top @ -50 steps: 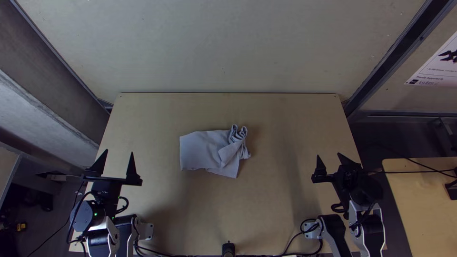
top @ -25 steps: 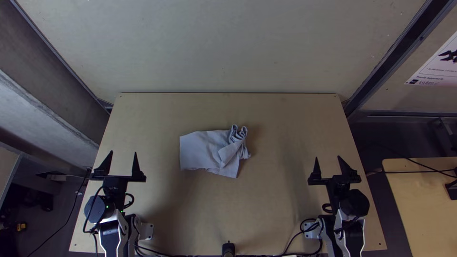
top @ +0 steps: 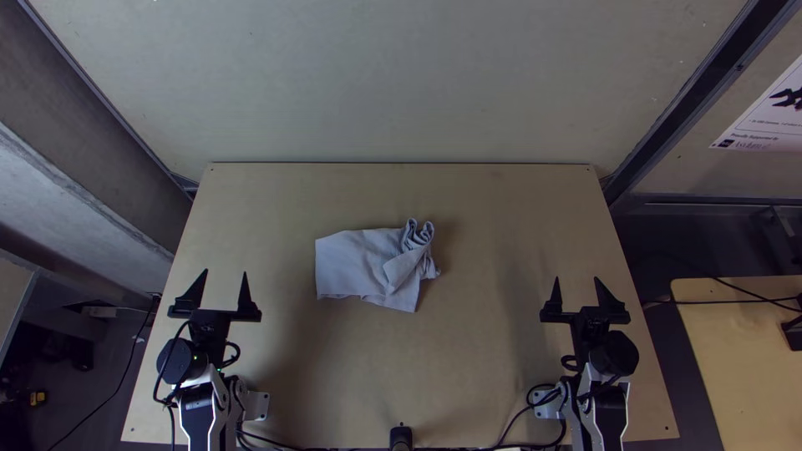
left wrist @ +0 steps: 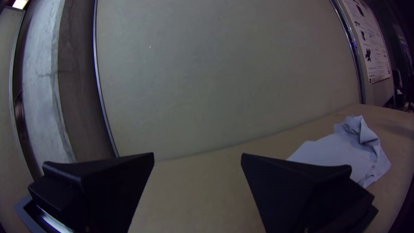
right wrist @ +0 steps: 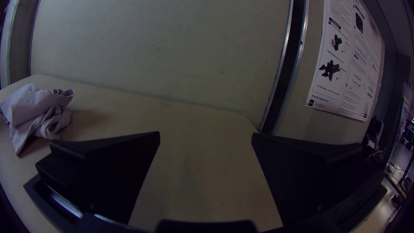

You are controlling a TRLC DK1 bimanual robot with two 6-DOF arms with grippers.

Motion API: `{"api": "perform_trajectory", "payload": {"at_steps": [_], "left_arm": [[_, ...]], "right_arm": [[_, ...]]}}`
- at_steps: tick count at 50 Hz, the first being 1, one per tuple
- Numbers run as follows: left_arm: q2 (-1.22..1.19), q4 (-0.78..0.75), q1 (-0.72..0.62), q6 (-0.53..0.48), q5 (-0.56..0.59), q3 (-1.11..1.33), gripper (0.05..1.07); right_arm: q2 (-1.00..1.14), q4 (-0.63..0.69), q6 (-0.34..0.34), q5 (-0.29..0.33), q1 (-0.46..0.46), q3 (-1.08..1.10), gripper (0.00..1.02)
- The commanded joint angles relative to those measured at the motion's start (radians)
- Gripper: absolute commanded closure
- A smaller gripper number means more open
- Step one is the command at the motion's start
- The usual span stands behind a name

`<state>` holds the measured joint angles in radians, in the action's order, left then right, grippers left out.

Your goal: Fold the t-shirt

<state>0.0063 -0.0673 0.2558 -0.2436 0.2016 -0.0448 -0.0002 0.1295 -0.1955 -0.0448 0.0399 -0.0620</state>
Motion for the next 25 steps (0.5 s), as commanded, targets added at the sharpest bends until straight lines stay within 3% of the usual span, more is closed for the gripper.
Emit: {"api": "perform_trajectory", "payload": {"at_steps": [1,7,15,25], "left_arm": [[-0.009,0.021,-0.018,-0.002,0.010,0.048,0.10],[-0.008,0.024,-0.015,-0.006,0.009,0.048,0.10],[-0.006,0.032,0.043,-0.010,-0.014,0.048,0.10],[-0.006,0.032,0.056,-0.023,-0.019,0.048,0.10]], "right_arm": [[-0.001,0.024,-0.010,-0.006,0.006,0.005,0.04],[-0.003,0.044,-0.009,-0.004,0.014,0.002,0.04],[-0.003,0.047,-0.022,-0.004,0.103,0.001,0.04],[-0.003,0.047,-0.019,-0.004,0.104,0.002,0.04]]}}
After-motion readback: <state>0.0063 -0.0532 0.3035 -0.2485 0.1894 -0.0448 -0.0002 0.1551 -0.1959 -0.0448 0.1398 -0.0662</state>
